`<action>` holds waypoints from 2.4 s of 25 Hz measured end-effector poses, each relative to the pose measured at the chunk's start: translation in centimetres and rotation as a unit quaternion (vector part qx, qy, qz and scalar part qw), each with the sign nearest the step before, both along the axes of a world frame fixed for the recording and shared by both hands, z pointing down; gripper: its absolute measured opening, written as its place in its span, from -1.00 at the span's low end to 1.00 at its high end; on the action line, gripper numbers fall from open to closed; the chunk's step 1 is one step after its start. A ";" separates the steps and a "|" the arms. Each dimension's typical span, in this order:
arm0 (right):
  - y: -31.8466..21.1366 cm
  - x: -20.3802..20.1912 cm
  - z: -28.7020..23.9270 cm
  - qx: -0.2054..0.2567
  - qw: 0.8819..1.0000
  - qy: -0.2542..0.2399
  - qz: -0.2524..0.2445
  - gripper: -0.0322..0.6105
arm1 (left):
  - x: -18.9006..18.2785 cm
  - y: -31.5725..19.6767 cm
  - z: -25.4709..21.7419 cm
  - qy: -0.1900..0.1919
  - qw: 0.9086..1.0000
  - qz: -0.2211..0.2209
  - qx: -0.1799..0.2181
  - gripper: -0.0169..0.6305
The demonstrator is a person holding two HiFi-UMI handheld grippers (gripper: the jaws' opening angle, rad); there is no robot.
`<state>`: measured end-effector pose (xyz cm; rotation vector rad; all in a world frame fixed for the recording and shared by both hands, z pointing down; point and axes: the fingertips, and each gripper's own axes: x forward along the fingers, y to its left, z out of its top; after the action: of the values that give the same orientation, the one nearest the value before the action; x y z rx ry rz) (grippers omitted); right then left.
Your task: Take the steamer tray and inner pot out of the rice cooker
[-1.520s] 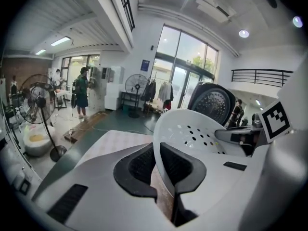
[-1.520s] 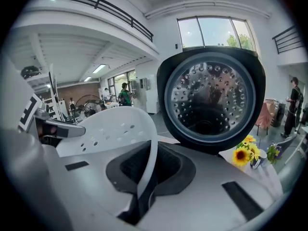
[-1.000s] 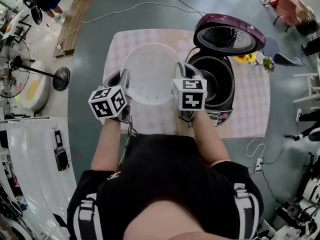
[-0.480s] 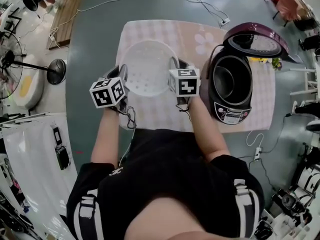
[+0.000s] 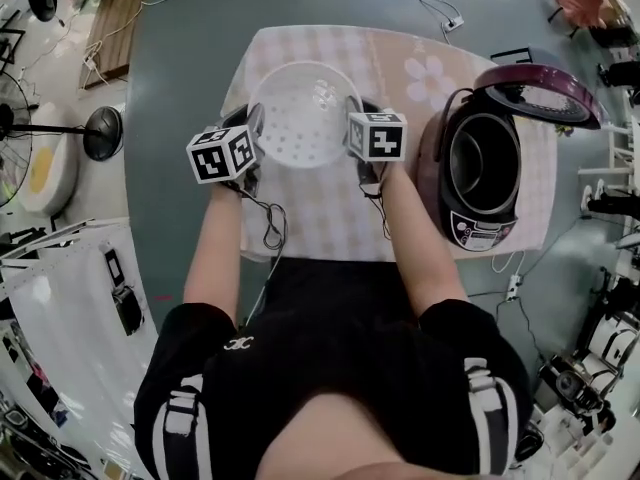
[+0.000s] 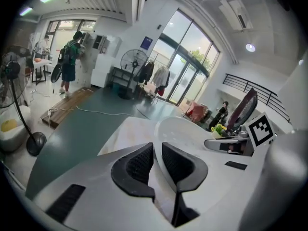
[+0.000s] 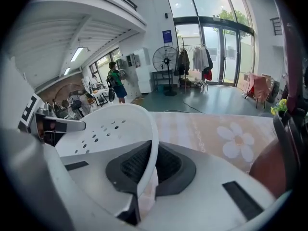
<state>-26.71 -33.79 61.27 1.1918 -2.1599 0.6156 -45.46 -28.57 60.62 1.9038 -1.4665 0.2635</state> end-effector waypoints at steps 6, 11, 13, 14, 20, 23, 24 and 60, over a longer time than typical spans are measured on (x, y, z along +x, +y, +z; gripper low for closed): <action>-4.2 1.4 3.3 0.004 0.999 0.026 0.019 -0.86 | 1.3 -5.2 3.6 -0.019 0.999 0.033 -0.007 -0.79; -6.1 3.1 6.6 -0.004 0.999 0.029 0.041 -0.85 | 3.0 -7.8 6.5 -0.031 0.997 0.064 -0.020 -0.79; -6.5 3.7 7.6 -0.007 0.998 0.031 0.049 -0.84 | 3.4 -8.6 7.3 -0.030 0.997 0.069 -0.024 -0.79; -6.8 3.9 7.9 -0.005 0.998 0.032 0.051 -0.84 | 3.6 -9.1 7.5 -0.030 0.997 0.071 -0.024 -0.79; -8.4 5.1 9.4 0.021 0.997 0.049 0.056 -0.83 | 4.7 -10.8 9.5 -0.041 0.995 0.086 -0.014 -0.79; -8.9 5.0 10.2 0.020 0.997 0.059 0.054 -0.83 | 4.6 -11.2 10.6 -0.043 0.995 0.094 -0.017 -0.79; -9.0 5.0 10.4 0.019 0.996 0.062 0.054 -0.83 | 4.6 -11.2 10.9 -0.044 0.994 0.095 -0.019 -0.79; 6.0 7.4 -29.0 0.396 0.908 -0.135 0.035 -0.91 | 10.2 3.4 -24.4 -0.173 0.933 -0.043 0.313 -0.94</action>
<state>-19.32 -27.78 32.27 1.6632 -2.7253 -0.1302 -35.27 -25.16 36.26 2.3648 -2.0471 0.0948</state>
